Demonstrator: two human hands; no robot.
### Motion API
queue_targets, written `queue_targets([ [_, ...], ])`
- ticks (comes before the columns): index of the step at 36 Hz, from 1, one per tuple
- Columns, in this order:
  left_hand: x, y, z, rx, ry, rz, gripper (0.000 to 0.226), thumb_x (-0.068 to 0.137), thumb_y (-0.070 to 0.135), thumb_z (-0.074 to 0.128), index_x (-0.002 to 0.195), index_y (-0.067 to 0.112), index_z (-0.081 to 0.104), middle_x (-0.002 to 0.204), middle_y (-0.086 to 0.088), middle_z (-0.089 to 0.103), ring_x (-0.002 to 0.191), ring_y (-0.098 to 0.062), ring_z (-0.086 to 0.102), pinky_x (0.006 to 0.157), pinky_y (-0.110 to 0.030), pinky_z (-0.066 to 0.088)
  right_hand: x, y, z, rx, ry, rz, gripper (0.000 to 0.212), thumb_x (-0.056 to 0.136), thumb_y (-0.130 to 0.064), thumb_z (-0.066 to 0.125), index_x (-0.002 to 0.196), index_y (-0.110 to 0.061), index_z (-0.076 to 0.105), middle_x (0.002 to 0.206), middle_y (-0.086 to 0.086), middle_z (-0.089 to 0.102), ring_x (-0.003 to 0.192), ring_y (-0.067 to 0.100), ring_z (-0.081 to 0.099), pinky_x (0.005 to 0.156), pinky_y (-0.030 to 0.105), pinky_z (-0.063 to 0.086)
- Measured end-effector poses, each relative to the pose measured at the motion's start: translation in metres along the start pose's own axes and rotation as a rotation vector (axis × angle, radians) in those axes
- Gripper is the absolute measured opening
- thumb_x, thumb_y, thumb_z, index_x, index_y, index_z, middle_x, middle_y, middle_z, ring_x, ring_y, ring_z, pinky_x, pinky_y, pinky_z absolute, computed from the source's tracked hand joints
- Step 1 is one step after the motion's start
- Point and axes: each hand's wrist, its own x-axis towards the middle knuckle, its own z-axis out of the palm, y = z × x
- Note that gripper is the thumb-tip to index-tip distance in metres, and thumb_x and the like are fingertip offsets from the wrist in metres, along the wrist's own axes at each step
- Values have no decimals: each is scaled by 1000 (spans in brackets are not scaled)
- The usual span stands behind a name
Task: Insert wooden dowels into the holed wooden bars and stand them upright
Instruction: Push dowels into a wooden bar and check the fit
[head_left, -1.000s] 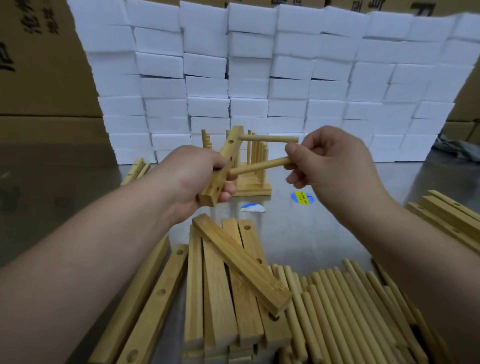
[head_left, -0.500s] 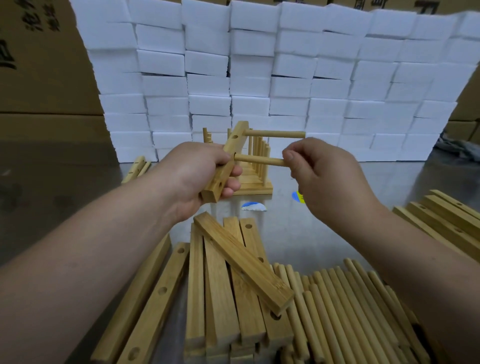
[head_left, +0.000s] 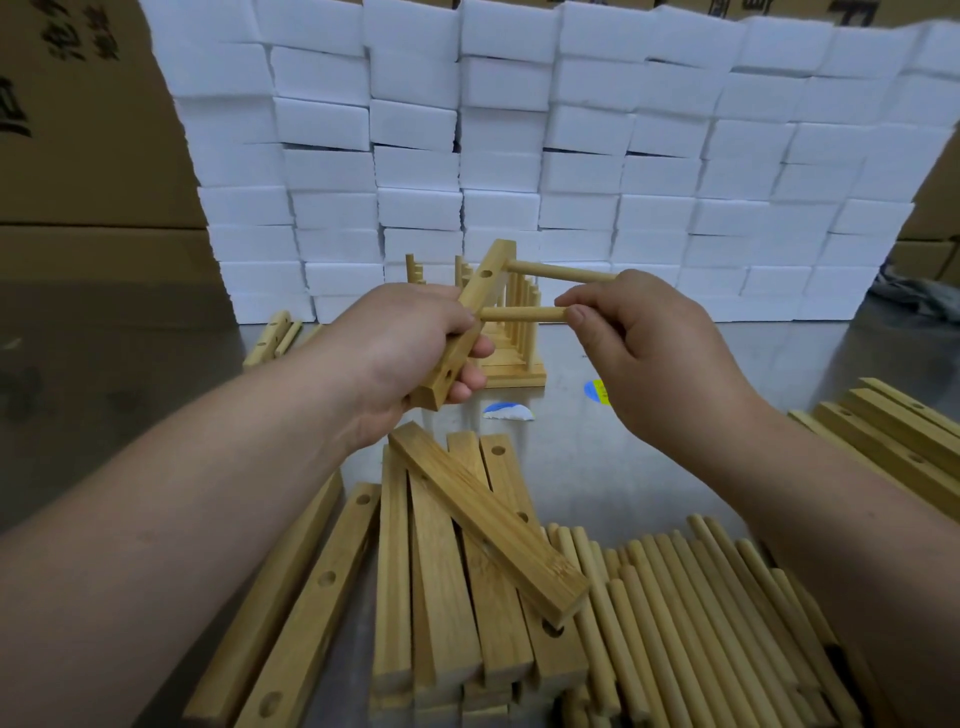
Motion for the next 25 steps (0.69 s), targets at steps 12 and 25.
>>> queue_targets([
  [12, 0, -3, 0, 29, -3, 38, 24, 94, 5, 39, 95, 14, 61, 72, -6, 58, 40, -10, 51, 40, -17, 44, -4, 0, 2, -44, -20, -151, 14, 89, -11, 56, 99, -9, 65, 71, -21, 37, 74, -2, 31, 70, 1, 29],
  [25, 0, -9, 5, 118, -6, 114, 27, 95, 9, 36, 94, 20, 60, 71, -3, 53, 39, -9, 46, 39, -17, 37, -9, 6, 7, -24, -29, -54, 21, 93, -24, 52, 106, -18, 67, 59, -20, 41, 60, 0, 43, 58, 5, 29],
])
